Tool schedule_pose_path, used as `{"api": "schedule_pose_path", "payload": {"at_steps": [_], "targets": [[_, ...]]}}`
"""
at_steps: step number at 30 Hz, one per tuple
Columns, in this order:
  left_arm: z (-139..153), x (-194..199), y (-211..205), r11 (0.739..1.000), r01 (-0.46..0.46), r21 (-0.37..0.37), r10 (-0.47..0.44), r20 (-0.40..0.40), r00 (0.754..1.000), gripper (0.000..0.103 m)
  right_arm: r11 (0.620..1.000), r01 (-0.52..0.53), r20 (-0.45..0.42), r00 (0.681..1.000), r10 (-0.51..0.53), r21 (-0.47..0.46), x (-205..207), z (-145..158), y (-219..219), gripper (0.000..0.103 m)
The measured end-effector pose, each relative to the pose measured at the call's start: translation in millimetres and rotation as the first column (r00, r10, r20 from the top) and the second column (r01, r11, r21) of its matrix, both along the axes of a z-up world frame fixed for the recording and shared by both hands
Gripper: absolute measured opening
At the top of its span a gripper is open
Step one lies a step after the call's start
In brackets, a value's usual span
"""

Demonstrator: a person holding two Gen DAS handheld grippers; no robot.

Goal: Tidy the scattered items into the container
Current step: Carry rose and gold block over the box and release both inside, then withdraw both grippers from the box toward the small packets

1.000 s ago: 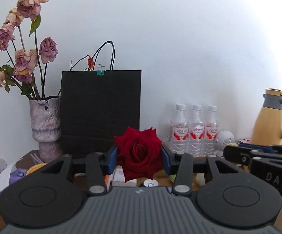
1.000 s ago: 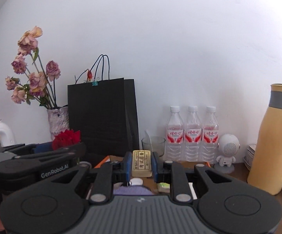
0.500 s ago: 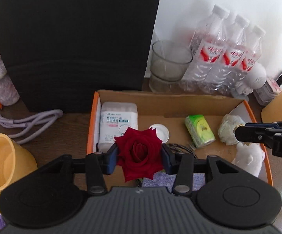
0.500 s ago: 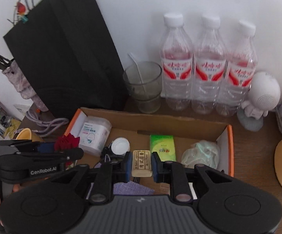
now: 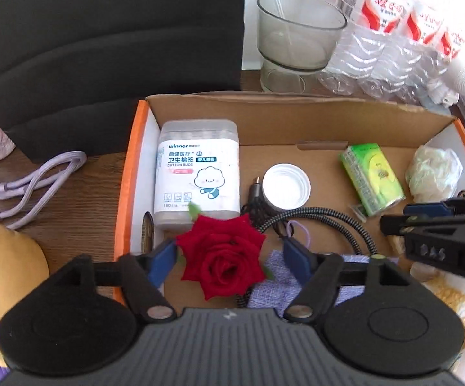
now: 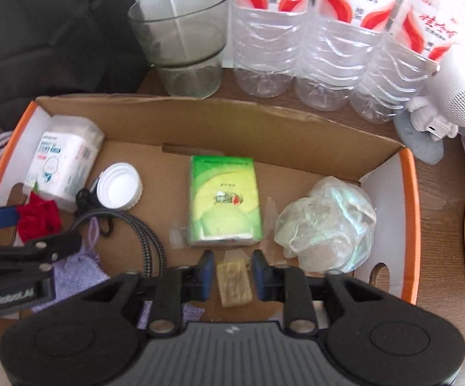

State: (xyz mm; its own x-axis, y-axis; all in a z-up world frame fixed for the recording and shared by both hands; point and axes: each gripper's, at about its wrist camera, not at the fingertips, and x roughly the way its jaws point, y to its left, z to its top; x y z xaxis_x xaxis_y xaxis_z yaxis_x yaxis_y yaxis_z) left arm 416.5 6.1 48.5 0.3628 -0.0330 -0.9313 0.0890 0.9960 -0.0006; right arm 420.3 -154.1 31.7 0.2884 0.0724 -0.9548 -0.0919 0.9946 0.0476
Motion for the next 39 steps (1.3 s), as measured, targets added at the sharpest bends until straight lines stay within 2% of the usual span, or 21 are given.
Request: {"api": "schedule_pose_path", "payload": {"at_steps": [2, 4, 6, 9, 12, 16, 19, 23, 25, 26, 27, 29, 30, 31, 32, 35, 37, 39], "targets": [[10, -3, 0, 1.0, 0.015, 0.007, -0.015, 0.007, 1.0, 0.083, 1.0, 0.001, 0.02, 1.0, -0.001, 0.005, -3, 12, -1, 0.047], [19, -6, -2, 1.0, 0.014, 0.0, -0.014, 0.021, 1.0, 0.094, 1.0, 0.017, 0.043, 0.999, -0.018, 0.012, -6, 29, -5, 0.054], [28, -11, -2, 1.0, -0.002, -0.01, 0.002, 0.022, 1.0, 0.096, 0.999, 0.035, 0.061, 0.997, -0.036, 0.022, -11, 47, -9, 0.062], [42, -16, -4, 0.999, -0.043, -0.028, 0.043, 0.005, 0.999, 0.103, 0.999, 0.036, 0.082, 0.996, -0.039, 0.03, -25, 75, -11, 0.068], [64, -32, -3, 0.997, -0.063, -0.04, 0.064, 0.024, 0.998, 0.103, 0.999, 0.019, 0.12, 0.992, -0.024, 0.04, -45, 103, -13, 0.073], [90, -55, -5, 0.998, -0.052, -0.035, 0.053, 0.041, 0.998, 0.103, 0.999, 0.034, 0.144, 0.989, -0.039, 0.037, -68, 135, -13, 0.074], [105, -75, -7, 0.998, -0.052, -0.046, 0.057, 0.098, 0.994, 0.103, 0.998, 0.044, 0.177, 0.983, -0.05, 0.042, -84, 147, -13, 0.08], [117, -105, -13, 0.998, -0.067, 0.015, 0.062, 0.238, 0.969, 0.103, 0.997, 0.052, 0.24, 0.969, -0.065, 0.062, -110, 156, -13, 0.083], [121, -128, -13, 0.995, -0.09, 0.031, 0.073, 0.344, 0.936, 0.103, 0.995, 0.066, 0.327, 0.941, -0.089, 0.079, -128, 157, -15, 0.084], [121, -142, -13, 0.994, -0.105, 0.024, 0.086, 0.418, 0.905, 0.103, 0.994, 0.083, 0.394, 0.914, -0.101, 0.065, -141, 156, -15, 0.085], [119, -158, -11, 0.994, -0.108, 0.01, 0.089, 0.492, 0.866, 0.103, 0.994, 0.1, 0.48, 0.871, -0.107, 0.039, -157, 154, -14, 0.085], [111, -183, -10, 0.995, -0.097, -0.017, 0.088, 0.603, 0.793, 0.103, 0.995, 0.101, 0.642, 0.761, -0.094, 0.027, -193, 143, -13, 0.088], [105, -191, -9, 0.995, -0.096, -0.027, 0.092, 0.625, 0.775, 0.103, 0.995, 0.09, 0.692, 0.717, -0.085, 0.029, -207, 135, -13, 0.087], [100, -196, -8, 0.994, -0.104, -0.036, 0.103, 0.632, 0.768, 0.103, 0.996, 0.081, 0.719, 0.69, -0.084, 0.039, -217, 127, -15, 0.089], [94, -199, -7, 0.993, -0.104, -0.048, 0.111, 0.63, 0.768, 0.103, 0.995, 0.074, 0.729, 0.677, -0.096, 0.062, -224, 119, -17, 0.09], [80, -208, -3, 0.991, -0.105, -0.083, 0.134, 0.633, 0.763, 0.103, 0.991, 0.086, 0.719, 0.681, -0.136, 0.106, -234, 100, -22, 0.09], [73, -212, -1, 0.989, -0.108, -0.102, 0.148, 0.629, 0.764, 0.103, 0.991, 0.098, 0.727, 0.674, -0.131, 0.087, -240, 94, -20, 0.09], [68, -223, -1, 0.991, -0.102, -0.087, 0.134, 0.635, 0.761, 0.103, 0.992, 0.104, 0.733, 0.669, -0.124, 0.073, -253, 90, -17, 0.09]]}}
